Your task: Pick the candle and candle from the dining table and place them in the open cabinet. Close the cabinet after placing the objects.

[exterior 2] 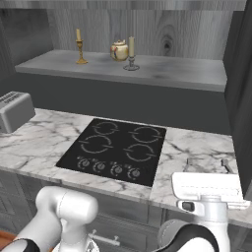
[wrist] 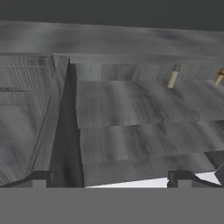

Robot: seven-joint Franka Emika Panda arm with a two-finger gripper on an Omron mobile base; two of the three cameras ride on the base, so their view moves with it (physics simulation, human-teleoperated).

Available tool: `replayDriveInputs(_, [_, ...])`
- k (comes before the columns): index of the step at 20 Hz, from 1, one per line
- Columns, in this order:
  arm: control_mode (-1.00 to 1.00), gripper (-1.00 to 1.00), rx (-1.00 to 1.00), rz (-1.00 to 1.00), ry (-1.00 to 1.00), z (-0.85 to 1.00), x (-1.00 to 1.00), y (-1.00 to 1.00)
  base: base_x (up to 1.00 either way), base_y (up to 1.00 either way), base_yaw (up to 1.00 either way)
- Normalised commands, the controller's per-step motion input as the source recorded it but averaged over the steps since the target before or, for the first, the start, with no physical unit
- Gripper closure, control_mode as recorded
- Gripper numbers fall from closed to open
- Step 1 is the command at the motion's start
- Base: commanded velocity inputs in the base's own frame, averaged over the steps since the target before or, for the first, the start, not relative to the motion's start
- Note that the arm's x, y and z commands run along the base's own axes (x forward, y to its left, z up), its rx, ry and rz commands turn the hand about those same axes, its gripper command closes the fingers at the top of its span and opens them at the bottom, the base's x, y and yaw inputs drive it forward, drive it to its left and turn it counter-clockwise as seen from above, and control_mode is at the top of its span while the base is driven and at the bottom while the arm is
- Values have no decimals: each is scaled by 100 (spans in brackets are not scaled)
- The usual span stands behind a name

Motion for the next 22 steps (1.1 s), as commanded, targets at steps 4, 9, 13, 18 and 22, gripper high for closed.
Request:
replayDriveInputs(4, [-100, -100, 0, 0, 2, -14, 26, -21, 0, 0, 0])
replayDriveInputs(9, [-100, -100, 1, 0, 0, 0, 20, -18, 0, 0, 0])
replayDriveInputs(13, [-100, -100, 2, 0, 0, 0, 22, -29, 0, 0, 0])
replayDriveInputs(18, [-100, -100, 4, 0, 0, 0, 21, -35, 0, 0, 0])
replayDriveInputs(22, [-100, -100, 5, 0, 0, 0, 16, -34, 0, 0, 0])
